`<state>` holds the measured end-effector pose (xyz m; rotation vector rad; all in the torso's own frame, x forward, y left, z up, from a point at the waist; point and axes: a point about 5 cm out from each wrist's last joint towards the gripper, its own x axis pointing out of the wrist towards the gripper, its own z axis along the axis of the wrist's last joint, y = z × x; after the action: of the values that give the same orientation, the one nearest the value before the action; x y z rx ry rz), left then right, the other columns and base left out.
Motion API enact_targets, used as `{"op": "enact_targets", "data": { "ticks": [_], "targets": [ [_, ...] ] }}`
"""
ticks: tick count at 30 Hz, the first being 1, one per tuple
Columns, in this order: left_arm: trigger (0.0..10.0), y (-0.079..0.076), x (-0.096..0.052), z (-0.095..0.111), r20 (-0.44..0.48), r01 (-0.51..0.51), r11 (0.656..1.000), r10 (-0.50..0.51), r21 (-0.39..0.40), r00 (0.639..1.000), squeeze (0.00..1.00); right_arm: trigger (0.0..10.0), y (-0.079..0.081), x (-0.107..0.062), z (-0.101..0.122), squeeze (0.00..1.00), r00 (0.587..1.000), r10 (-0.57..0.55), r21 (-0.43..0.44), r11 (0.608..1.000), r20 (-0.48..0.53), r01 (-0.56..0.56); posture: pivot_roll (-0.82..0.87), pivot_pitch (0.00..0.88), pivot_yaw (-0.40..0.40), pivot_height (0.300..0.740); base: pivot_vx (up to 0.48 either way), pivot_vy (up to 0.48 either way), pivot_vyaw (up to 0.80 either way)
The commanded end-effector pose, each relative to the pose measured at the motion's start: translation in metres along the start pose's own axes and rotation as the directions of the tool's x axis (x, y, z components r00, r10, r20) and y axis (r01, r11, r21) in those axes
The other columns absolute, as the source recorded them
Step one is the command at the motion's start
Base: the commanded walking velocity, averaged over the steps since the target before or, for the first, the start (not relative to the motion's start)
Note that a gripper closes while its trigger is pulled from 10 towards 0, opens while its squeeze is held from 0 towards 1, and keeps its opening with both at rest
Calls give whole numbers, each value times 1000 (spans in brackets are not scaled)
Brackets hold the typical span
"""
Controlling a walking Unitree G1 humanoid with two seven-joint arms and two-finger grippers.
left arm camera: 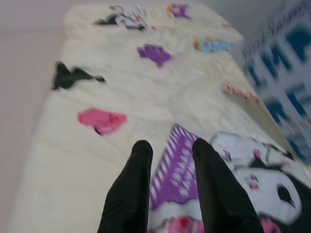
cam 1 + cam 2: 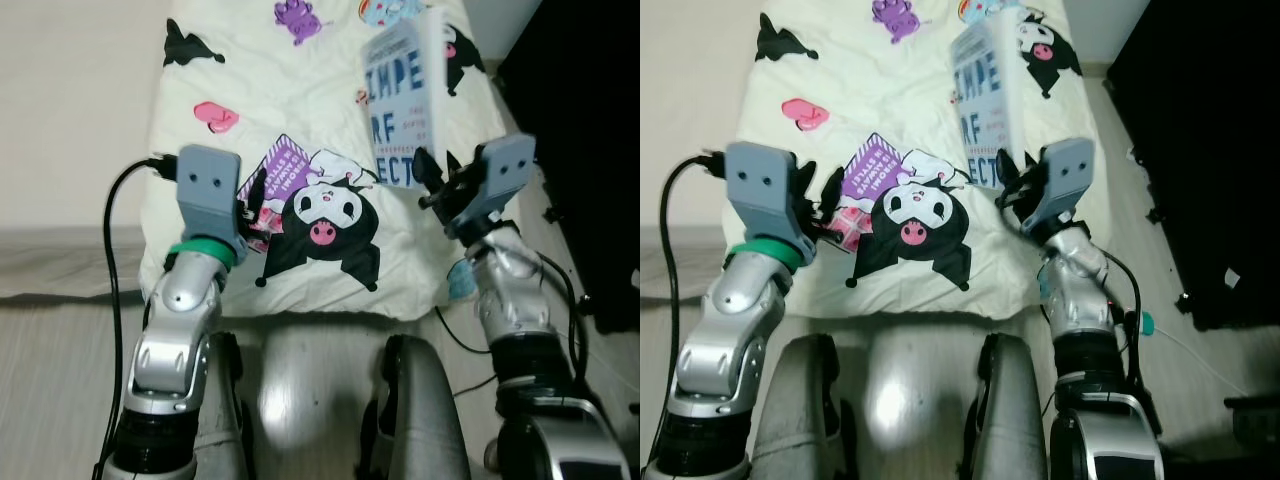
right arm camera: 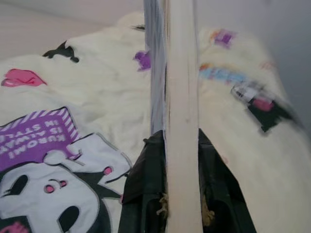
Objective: Clean up the room
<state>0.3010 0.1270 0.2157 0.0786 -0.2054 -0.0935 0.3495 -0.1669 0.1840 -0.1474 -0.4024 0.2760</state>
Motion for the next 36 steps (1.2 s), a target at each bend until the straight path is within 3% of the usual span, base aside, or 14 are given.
{"op": "enact_targets", "data": {
  "ticks": [1, 3, 8, 26, 36],
  "targets": [
    [10000, -1, -1, -6, -20, 3, 1000, -3, -8, 1000, 0, 10000, -6, -3, 8, 0, 997, -51, -58, 997, 55, 54, 39, 75, -9, 575, 0, 0, 0],
    [10000, -3, 0, -6, -18, 6, 1000, -6, -12, 1000, 0, 10000, -8, -6, 11, 0, 995, -78, -140, 986, 70, 87, 34, 63, -4, 585, 0, 0, 0],
    [10000, -5, 5, -13, -44, 9, 999, -10, -30, 999, 0, 10000, -14, -10, 15, 0, 988, -127, -184, 973, 87, 141, 21, 47, 1, 610, 0, 0, 0],
    [10000, -12, 10, -22, -65, 26, 999, -29, -36, 997, 0, 10000, -14, -10, 14, 0, 985, -146, -224, 961, 87, 162, 17, 38, -2, 675, 0, 0, 0],
    [10000, -16, 10, -28, -85, 42, 999, -44, -21, 995, 0, 10000, -16, -13, 5, 0, 981, -192, -197, 961, 42, 196, 16, 42, 4, 715, 0, 0, 0]
  ]
}}
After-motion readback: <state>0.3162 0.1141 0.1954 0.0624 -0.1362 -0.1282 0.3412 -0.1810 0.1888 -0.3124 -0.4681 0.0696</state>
